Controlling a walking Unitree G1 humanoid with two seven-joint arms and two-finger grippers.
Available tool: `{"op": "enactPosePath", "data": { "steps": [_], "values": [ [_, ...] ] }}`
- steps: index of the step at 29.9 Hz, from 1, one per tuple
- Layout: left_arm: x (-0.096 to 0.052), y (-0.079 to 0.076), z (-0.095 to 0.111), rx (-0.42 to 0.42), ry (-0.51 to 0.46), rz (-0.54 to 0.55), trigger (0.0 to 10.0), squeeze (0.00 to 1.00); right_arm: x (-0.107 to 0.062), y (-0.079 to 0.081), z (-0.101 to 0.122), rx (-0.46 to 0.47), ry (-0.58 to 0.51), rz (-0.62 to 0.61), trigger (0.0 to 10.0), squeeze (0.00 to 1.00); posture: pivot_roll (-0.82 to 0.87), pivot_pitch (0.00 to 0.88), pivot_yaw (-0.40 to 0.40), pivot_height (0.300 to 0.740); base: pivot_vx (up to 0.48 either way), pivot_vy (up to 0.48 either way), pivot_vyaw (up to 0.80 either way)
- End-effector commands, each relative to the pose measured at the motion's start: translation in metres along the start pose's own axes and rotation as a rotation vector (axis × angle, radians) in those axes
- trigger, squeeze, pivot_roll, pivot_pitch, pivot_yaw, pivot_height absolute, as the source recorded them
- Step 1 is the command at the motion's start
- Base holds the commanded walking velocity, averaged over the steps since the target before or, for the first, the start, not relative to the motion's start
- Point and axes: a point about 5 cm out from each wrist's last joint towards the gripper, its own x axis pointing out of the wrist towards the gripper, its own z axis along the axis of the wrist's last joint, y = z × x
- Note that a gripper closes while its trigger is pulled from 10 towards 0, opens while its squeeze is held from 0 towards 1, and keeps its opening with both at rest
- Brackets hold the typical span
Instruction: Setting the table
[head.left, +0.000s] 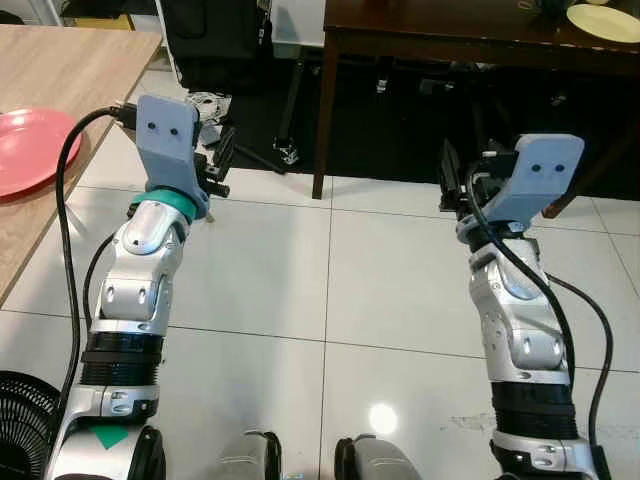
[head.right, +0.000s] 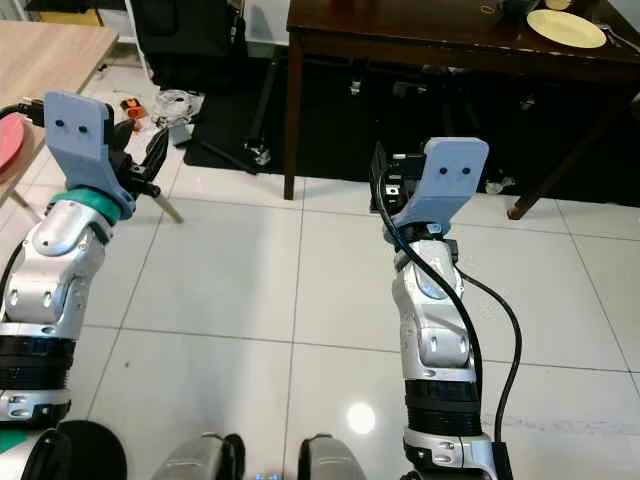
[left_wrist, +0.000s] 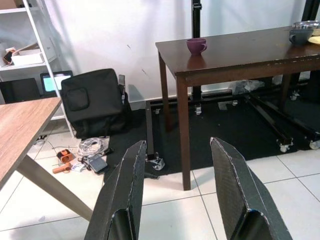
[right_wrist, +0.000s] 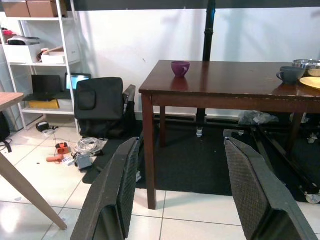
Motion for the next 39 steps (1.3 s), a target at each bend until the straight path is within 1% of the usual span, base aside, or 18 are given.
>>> {"op": "enactPosePath", "data": {
  "steps": [1, 17, 39],
  "values": [
    [-0.0021, -0.0031, -0.0002, -0.006, -0.005, -0.011, 10.0, 0.0, -0.0023, -0.0018, -0.0026, 0.001, 0.016, -0.006, 10.0, 0.0, 0.0, 0.069, 0.048, 0.74, 0.0, 0.0, 0.0],
    [-0.0048, -0.0041, -0.0014, -0.002, 0.004, -0.015, 10.0, 0.0, -0.0041, -0.0003, -0.0044, -0.001, 0.029, 0.001, 10.0, 0.0, 0.0, 0.075, 0.048, 0.74, 0.0, 0.0, 0.0],
    [-0.0029, -0.0034, -0.0013, 0.005, 0.01, -0.018, 10.0, 0.0, -0.0045, -0.0008, -0.005, -0.002, 0.033, -0.009, 10.0, 0.0, 0.0, 0.079, 0.056, 0.74, 0.0, 0.0, 0.0]
  ]
}}
